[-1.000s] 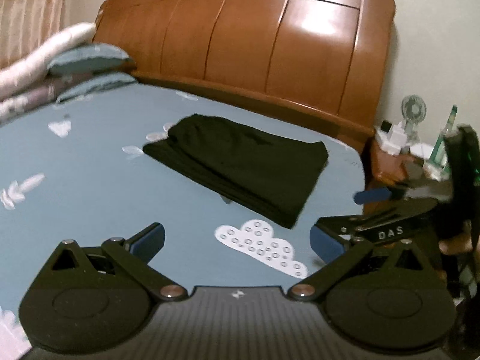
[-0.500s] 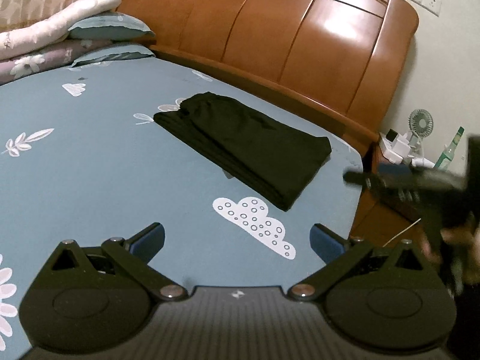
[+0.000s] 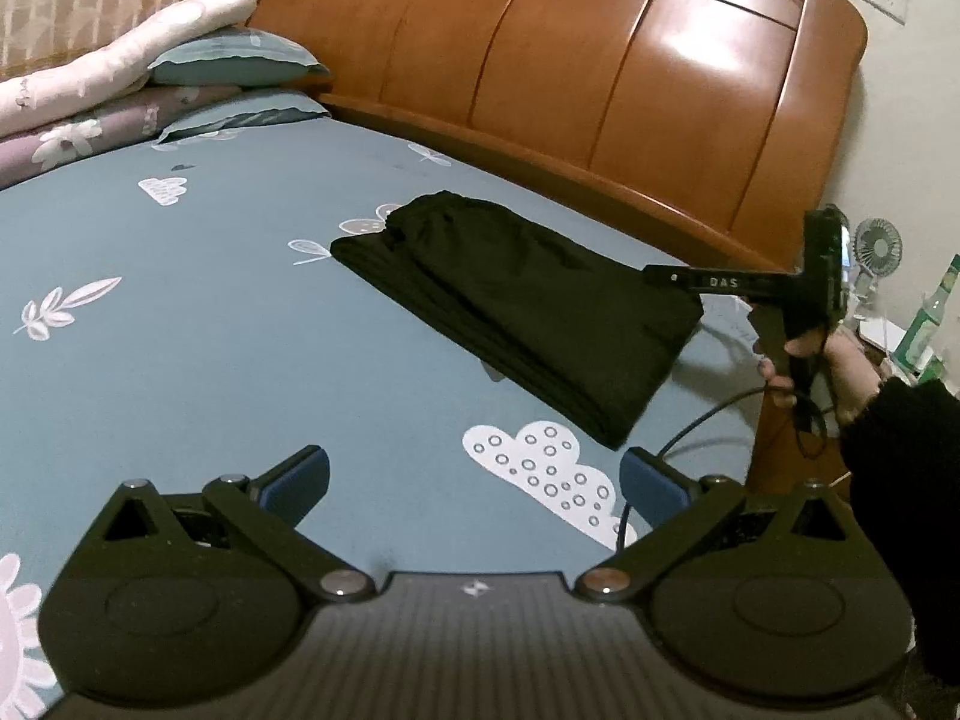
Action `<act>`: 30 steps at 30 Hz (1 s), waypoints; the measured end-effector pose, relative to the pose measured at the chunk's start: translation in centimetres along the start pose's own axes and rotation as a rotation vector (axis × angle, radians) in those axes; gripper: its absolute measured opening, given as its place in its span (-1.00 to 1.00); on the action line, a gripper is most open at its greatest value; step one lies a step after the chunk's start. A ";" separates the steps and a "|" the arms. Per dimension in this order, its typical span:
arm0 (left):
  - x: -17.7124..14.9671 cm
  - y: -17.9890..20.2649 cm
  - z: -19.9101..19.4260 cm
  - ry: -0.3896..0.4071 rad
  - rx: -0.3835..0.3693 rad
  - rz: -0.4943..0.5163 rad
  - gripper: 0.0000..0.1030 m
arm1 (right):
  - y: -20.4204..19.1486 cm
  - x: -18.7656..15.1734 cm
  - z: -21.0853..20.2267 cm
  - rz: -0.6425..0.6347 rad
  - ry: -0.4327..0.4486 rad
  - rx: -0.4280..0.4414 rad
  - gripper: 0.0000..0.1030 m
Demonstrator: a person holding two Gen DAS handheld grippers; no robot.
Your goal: Fold clothes
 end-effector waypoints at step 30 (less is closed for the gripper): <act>7.4 -0.4 3.2 -0.162 0.011 -0.033 0.99 | -10.9 0.0 -5.6 0.031 -0.394 -0.128 1.00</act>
Point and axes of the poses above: each gripper's, at about its wrist camera, not at the fingertips, and z roughly the way its jaws point, y to its right, x to its top, the point moved 6 cm from there along z, roughly the way its jaws point, and after that the axes turned 3 degrees about x, right-handed, at the moved point
